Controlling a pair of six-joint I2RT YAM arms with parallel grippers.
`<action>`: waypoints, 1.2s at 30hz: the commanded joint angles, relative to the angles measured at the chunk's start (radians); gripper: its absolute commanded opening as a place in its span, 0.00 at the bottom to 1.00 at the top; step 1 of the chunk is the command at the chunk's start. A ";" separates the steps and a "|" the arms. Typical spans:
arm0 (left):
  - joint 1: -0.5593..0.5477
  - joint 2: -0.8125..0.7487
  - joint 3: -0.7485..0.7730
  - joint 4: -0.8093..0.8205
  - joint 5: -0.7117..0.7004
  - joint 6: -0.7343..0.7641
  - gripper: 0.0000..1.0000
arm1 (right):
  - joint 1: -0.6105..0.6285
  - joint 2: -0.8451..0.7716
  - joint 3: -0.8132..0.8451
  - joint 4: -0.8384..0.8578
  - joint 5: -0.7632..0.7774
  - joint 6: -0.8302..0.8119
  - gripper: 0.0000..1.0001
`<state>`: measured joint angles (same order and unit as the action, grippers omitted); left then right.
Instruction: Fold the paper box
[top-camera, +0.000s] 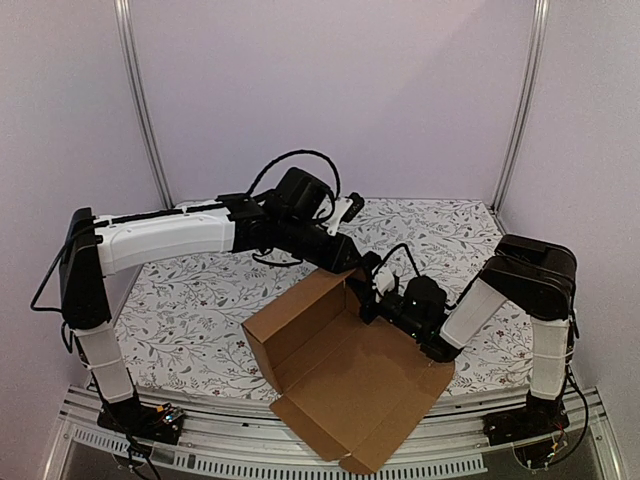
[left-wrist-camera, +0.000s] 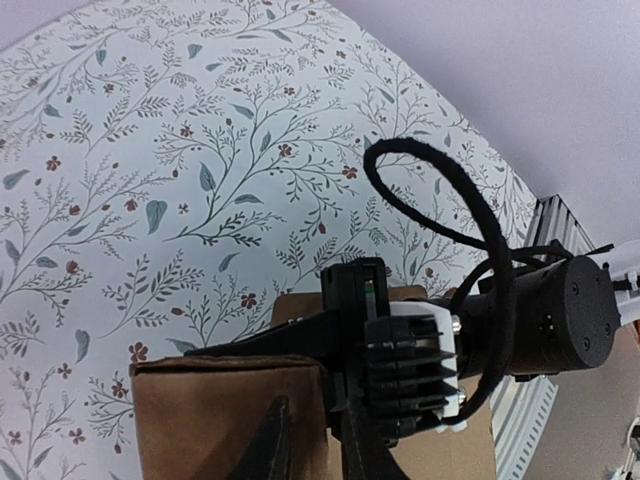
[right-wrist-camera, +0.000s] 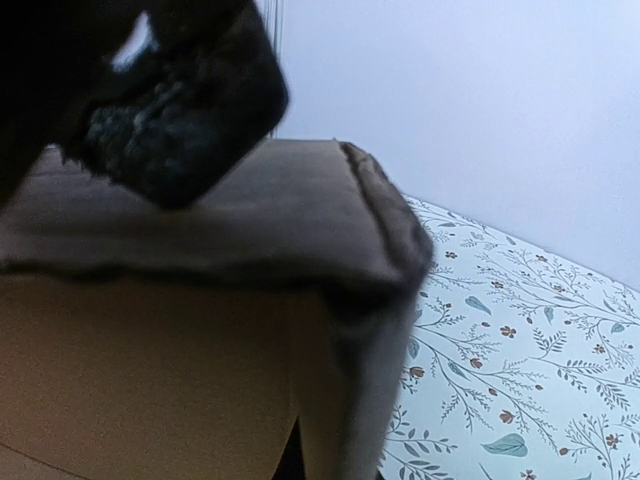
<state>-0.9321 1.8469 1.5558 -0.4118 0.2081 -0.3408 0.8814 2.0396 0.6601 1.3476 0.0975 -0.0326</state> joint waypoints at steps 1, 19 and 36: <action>-0.024 0.017 0.011 -0.058 0.010 0.008 0.17 | -0.008 0.018 0.022 0.058 0.001 -0.026 0.00; -0.037 0.016 -0.004 -0.040 0.003 -0.012 0.17 | 0.008 0.033 0.031 0.058 0.094 0.014 0.09; -0.037 0.002 -0.017 -0.033 -0.004 -0.004 0.17 | 0.028 0.052 -0.065 0.059 0.091 0.083 0.26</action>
<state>-0.9443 1.8469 1.5551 -0.4133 0.1940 -0.3481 0.8959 2.0575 0.6201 1.3560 0.1707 0.0170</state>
